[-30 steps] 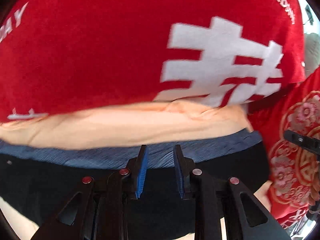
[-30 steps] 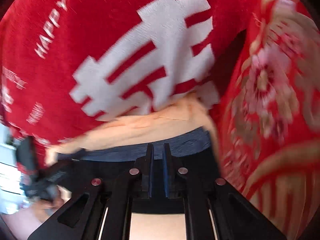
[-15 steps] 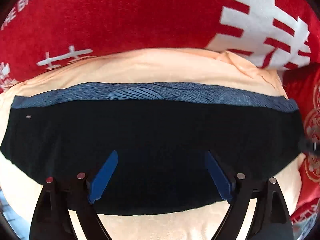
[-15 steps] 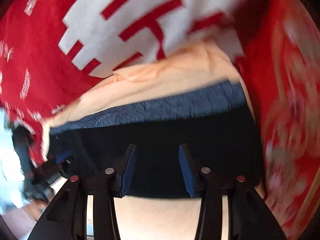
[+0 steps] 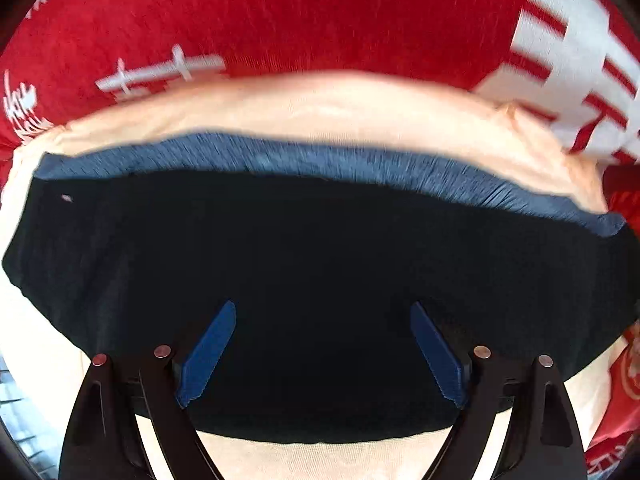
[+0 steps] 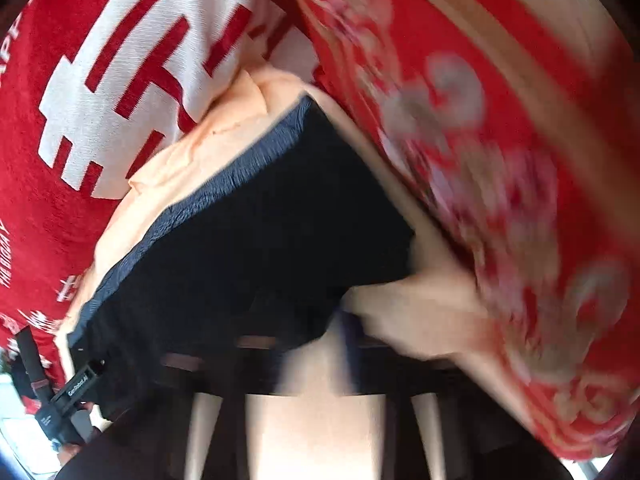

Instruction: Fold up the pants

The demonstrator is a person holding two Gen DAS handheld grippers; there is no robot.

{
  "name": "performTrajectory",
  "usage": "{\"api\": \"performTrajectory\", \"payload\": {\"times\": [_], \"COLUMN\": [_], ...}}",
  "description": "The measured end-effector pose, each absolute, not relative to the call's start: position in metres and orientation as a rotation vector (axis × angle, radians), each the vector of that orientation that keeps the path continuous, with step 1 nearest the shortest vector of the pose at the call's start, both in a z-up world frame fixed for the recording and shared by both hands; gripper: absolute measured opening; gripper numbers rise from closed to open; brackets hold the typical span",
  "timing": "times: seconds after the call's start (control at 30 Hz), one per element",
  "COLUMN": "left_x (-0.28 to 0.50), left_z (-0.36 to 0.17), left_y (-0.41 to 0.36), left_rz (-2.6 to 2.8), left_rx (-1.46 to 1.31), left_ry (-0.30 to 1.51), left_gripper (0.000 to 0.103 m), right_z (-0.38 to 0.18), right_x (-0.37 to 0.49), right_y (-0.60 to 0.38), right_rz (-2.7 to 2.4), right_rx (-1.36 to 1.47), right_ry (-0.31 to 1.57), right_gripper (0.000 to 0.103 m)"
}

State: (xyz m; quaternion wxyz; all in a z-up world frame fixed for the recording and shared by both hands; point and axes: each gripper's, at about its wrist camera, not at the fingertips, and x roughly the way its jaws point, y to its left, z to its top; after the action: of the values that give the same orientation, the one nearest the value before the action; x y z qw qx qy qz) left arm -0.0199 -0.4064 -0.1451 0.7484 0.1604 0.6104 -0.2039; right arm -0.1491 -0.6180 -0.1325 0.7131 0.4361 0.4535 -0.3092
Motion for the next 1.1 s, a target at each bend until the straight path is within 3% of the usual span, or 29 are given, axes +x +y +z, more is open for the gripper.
{"api": "performTrajectory", "payload": {"times": [0.13, 0.27, 0.37, 0.57, 0.73, 0.8, 0.87, 1.1], "left_x": [-0.020, -0.021, -0.021, -0.004, 0.018, 0.029, 0.037, 0.067], "left_z": [-0.141, -0.167, -0.157, -0.141, -0.183, -0.190, -0.190, -0.174], "left_y": [-0.413, -0.418, -0.412, -0.449, -0.480, -0.472, -0.458, -0.385], "left_rz": [-0.467, -0.483, -0.476, -0.521, -0.472, -0.470, -0.460, -0.307], "left_rx": [0.400, 0.434, 0.420, 0.399, 0.418, 0.388, 0.394, 0.443], "left_ry": [1.295, 1.386, 1.350, 1.269, 1.299, 1.275, 1.265, 1.271], "left_gripper": [0.090, 0.090, 0.090, 0.090, 0.090, 0.100, 0.100, 0.099], "right_z": [-0.091, -0.139, -0.162, -0.104, -0.137, -0.156, -0.172, -0.157], "right_x": [-0.131, -0.129, -0.143, -0.125, -0.059, -0.049, -0.057, -0.093], "right_y": [-0.622, -0.631, -0.629, -0.619, -0.634, -0.637, -0.649, -0.667], "right_rz": [-0.608, -0.601, -0.622, -0.517, -0.424, -0.404, -0.402, -0.524], "right_rx": [0.811, 0.894, 0.935, 0.785, 0.731, 0.738, 0.776, 0.754], "right_ry": [0.943, 1.125, 1.234, 1.093, 1.149, 1.205, 1.200, 1.204], "right_gripper": [0.005, 0.009, 0.015, 0.015, 0.015, 0.015, 0.010, 0.015]}}
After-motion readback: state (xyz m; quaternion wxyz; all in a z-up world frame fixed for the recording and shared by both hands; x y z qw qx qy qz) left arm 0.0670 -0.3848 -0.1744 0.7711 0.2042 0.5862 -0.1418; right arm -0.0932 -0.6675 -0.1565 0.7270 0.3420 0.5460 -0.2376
